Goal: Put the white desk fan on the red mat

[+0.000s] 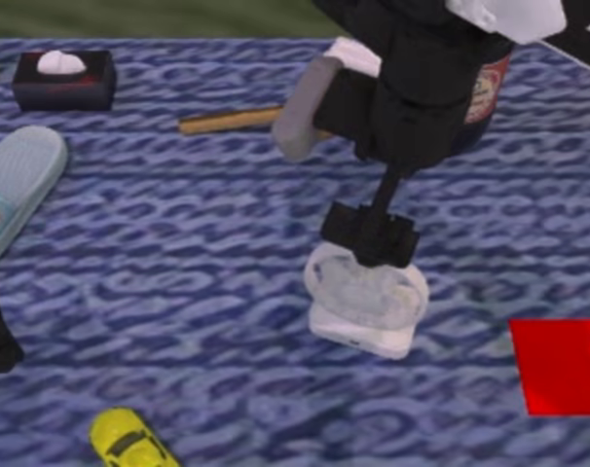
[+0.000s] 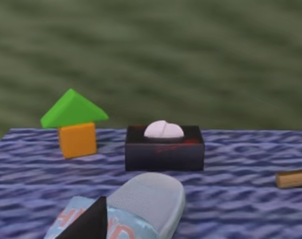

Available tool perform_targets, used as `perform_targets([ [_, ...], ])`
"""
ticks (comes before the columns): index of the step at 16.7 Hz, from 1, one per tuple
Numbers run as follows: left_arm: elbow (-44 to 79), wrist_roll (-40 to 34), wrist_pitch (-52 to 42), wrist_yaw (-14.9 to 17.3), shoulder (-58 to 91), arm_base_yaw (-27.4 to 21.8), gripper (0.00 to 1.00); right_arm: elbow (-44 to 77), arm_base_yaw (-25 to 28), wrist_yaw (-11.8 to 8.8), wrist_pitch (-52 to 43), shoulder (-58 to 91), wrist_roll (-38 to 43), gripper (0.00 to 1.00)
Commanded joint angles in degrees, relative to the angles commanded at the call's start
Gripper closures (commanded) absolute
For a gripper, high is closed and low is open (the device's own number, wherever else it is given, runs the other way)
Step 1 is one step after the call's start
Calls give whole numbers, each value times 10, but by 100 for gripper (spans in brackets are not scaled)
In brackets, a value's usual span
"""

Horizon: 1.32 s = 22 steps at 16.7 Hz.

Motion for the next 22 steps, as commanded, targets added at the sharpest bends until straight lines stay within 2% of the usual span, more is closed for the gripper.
perform_targets([
  [3, 0, 0, 0, 0, 0, 0, 0, 42, 18, 0, -41, 48, -12, 0],
  [9, 0, 0, 0, 0, 0, 0, 0, 43, 17, 0, -42, 51, -13, 0],
  [16, 0, 0, 0, 0, 0, 0, 0, -76, 20, 0, 66, 41, -12, 0],
  [21, 0, 0, 0, 0, 0, 0, 0, -86, 21, 0, 75, 41, -12, 0],
  [22, 0, 0, 0, 0, 0, 0, 0, -86, 21, 0, 75, 41, -12, 8],
])
